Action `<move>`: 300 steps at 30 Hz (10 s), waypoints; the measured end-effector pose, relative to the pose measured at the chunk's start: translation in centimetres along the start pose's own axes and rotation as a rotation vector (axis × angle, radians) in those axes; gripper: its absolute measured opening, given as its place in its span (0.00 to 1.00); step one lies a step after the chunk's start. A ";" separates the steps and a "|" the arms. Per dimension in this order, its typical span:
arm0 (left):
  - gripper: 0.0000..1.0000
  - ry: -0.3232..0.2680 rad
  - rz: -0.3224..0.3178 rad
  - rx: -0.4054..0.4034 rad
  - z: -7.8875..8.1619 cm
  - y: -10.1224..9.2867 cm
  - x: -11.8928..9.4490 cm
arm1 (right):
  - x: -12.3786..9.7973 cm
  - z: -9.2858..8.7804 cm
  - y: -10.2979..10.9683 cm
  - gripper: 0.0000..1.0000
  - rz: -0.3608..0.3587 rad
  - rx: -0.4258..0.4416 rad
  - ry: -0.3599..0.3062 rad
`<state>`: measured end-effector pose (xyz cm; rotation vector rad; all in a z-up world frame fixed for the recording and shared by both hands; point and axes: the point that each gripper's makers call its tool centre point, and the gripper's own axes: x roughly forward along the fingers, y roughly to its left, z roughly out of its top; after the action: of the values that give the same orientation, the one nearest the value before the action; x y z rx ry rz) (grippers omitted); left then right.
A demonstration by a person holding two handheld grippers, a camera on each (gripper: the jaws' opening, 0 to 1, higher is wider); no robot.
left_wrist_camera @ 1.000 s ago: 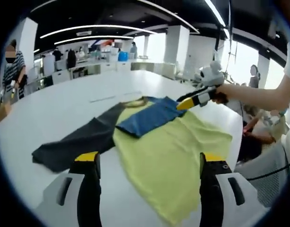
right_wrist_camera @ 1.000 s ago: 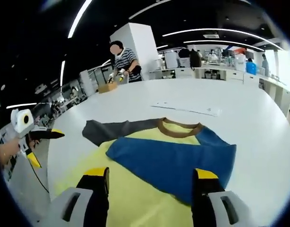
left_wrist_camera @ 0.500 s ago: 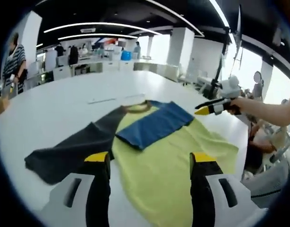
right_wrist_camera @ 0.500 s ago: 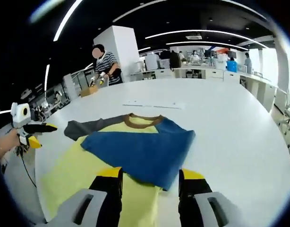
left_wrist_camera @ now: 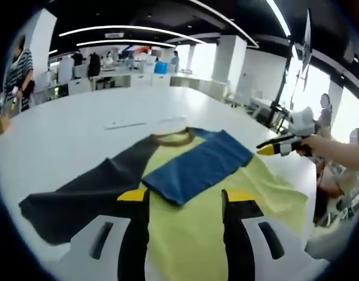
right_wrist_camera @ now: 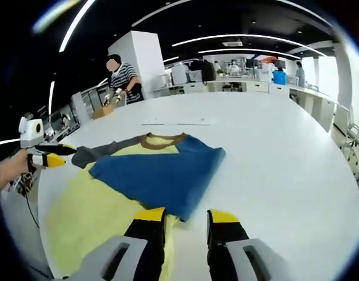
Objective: Fold the garment on the visible template until the final outline fits inside the template.
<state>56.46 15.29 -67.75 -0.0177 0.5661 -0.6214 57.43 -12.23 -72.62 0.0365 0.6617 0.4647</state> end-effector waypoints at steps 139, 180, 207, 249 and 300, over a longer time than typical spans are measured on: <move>0.13 0.151 0.156 0.116 -3.8 3.1 6.4 | 0.9 -2.0 -2.4 0.00 -0.162 0.088 0.123; 0.86 0.031 0.222 0.106 -2.1 8.3 -3.0 | -4.0 4.0 6.6 0.99 0.232 -0.110 -0.057; 0.95 0.049 0.435 -0.021 -6.5 16.9 -11.5 | -10.1 2.5 9.3 0.99 0.260 -0.187 -0.064; 0.01 0.083 0.469 -0.277 -8.8 19.8 -8.5 | -12.0 -0.1 7.5 0.99 0.159 -0.146 -0.040; 0.00 0.003 0.569 -0.360 -5.9 18.6 -11.3 | -12.2 -1.1 7.3 0.99 0.138 -0.165 -0.018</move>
<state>56.08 37.63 -70.49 -0.1879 0.6446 0.0379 45.38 -11.00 -65.09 -0.0703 0.6031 0.6499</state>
